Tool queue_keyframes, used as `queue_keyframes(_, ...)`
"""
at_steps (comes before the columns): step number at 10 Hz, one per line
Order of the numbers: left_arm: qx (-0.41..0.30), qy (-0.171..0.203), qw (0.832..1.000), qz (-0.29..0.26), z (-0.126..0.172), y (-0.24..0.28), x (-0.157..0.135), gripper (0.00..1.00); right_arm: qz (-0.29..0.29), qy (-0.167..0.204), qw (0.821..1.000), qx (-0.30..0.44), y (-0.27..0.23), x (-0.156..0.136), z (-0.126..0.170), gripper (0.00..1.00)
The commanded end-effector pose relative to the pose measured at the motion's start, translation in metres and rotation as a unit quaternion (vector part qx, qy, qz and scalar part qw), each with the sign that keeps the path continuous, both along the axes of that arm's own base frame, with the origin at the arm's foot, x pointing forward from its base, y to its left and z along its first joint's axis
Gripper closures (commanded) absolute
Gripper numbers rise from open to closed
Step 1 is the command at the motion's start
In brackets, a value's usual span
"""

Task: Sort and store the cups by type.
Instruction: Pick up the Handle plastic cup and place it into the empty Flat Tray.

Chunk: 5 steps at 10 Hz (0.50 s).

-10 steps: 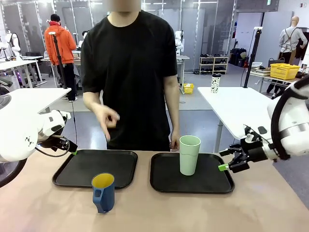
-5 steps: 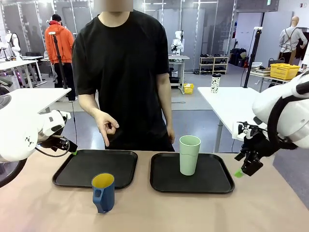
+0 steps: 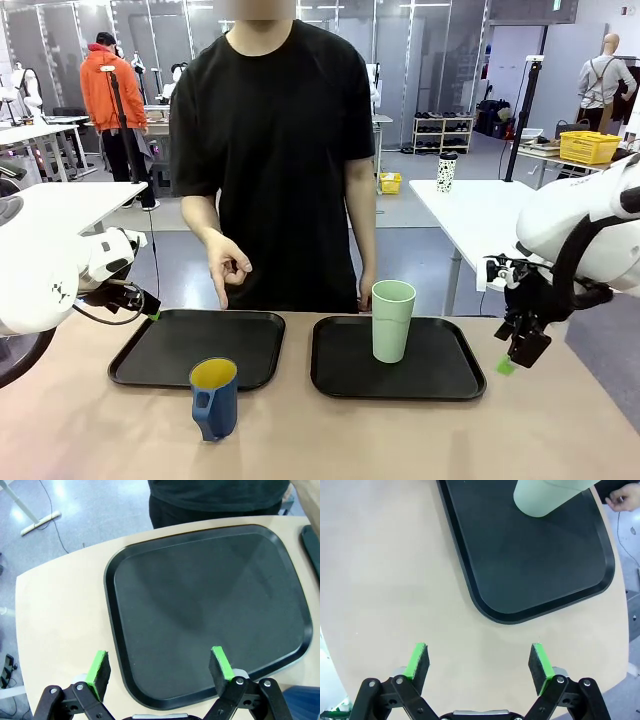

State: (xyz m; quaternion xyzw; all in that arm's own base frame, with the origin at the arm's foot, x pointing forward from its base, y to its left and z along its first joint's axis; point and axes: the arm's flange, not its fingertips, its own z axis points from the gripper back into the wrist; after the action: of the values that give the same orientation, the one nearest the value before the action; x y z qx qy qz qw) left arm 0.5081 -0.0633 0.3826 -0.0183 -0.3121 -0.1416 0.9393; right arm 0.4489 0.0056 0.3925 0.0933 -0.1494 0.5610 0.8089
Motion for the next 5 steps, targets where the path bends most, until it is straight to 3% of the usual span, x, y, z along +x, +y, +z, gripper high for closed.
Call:
queue_keyframes(1,0.004,-0.002,1.000,-0.004,0.002,0.000,0.000,0.00,-0.003,0.000,1.000,0.008,-0.002,0.001,-0.004,0.00)
queue_keyframes(2,0.000,0.000,1.000,0.000,0.000,0.000,0.000,0.00,-0.003,0.000,1.000,0.008,-0.002,0.001,-0.004,0.00)
queue_keyframes(4,0.084,-0.006,0.993,-0.084,0.000,0.007,-0.005,0.00,-0.003,0.000,1.000,0.008,-0.002,0.001,-0.004,0.00)
queue_keyframes(5,0.127,-0.007,0.978,-0.164,0.000,0.014,-0.010,0.00,-0.003,0.000,1.000,0.008,-0.002,0.001,-0.004,0.00)
